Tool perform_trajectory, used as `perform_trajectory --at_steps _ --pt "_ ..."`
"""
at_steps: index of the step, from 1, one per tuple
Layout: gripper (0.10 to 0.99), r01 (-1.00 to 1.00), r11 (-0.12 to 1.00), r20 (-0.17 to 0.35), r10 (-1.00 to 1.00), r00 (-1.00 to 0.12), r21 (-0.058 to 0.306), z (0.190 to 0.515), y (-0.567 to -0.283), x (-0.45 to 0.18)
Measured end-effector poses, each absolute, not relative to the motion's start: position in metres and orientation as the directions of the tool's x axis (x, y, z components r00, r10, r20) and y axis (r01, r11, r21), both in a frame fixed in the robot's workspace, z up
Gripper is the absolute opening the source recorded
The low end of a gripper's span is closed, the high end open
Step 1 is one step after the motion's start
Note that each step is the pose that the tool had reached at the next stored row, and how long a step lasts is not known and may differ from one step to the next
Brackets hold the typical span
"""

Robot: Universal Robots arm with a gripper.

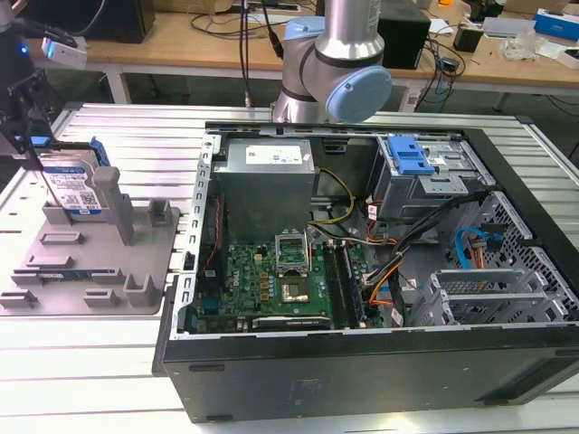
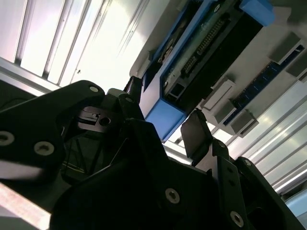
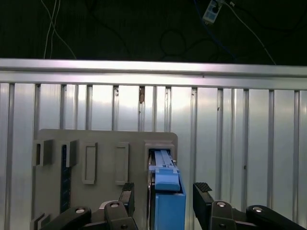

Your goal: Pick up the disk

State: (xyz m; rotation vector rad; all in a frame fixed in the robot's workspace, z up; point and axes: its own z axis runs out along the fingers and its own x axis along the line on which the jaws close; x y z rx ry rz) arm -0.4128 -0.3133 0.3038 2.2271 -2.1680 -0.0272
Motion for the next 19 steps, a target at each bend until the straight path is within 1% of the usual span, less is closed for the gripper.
perform_trajectory --at_steps 12,13,14,16,17,19 --pt "0.604 -0.999 -0.027 0.011 -1.000 0.027 0.036 0.3018 -0.3126 -0.4129" --pt "0.588 -0.999 -0.027 0.011 -1.000 0.027 0.036 0.3018 -0.3126 -0.4128" --pt "0.522 -0.999 -0.027 0.011 -1.000 0.027 0.036 0.3018 -0.3126 -0.4129" --pt "0.522 -0.999 -0.027 0.011 -1.000 0.027 0.036 0.3018 -0.3126 -0.4129" --pt "0.451 -0.999 -0.027 0.011 -1.000 0.027 0.036 0.3018 -0.3126 -0.4128" --pt "0.451 -0.999 -0.027 0.011 -1.000 0.027 0.036 0.3018 -0.3126 -0.4129"
